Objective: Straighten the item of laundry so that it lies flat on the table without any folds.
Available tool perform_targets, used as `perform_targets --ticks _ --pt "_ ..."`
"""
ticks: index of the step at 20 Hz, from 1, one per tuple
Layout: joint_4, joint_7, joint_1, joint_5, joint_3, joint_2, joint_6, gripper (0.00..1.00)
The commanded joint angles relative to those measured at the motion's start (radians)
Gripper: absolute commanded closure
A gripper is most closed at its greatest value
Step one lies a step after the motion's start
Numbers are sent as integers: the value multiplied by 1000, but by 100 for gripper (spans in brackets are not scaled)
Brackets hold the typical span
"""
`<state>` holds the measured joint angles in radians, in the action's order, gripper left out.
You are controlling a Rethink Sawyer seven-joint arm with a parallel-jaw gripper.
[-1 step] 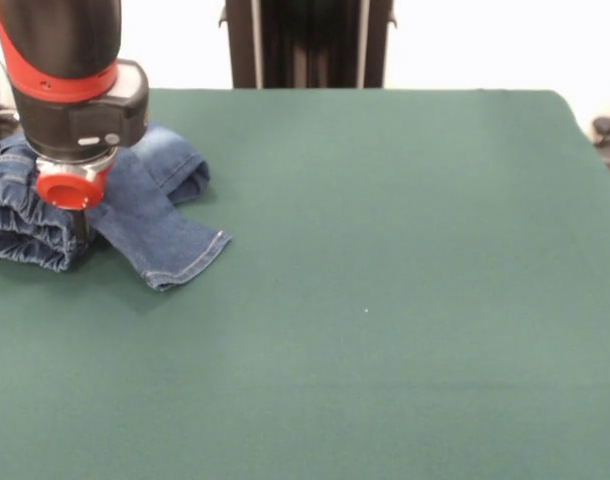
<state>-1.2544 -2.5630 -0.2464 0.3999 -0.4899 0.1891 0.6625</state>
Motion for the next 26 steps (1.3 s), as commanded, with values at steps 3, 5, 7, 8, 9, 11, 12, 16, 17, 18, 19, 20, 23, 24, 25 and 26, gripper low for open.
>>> perform_targets --ticks 3,5,7,8,9,11,12,16,17,18,19,20,23,24,25,26 --pt "-56 -17 -46 29 201 95 -46 0" --pt "-47 -22 -45 10 193 99 -84 0" --pt "-50 -29 -53 -2 204 99 -156 0" --pt "-48 -33 -54 -11 200 98 -181 0" --pt "-46 -38 -55 -20 195 96 -205 0" --pt "-56 -50 -58 -20 206 101 -241 0" --pt "-52 -58 -49 -24 191 99 -237 0" --pt "-42 -46 -51 -28 183 92 -169 0" --pt "-48 -40 -57 -24 195 95 -154 0" --pt "-44 -39 -58 -24 194 90 -126 0" --pt "-41 -39 -58 -23 194 85 -98 0" --pt "-38 -36 -61 -22 198 79 -78 0" --pt "-21 -30 -68 -23 207 57 -30 0" --pt "-19 -30 -70 -21 212 53 -28 0" --pt "-17 -30 -71 -19 217 48 -26 0" --pt "-15 -32 -71 -18 218 44 -23 0"
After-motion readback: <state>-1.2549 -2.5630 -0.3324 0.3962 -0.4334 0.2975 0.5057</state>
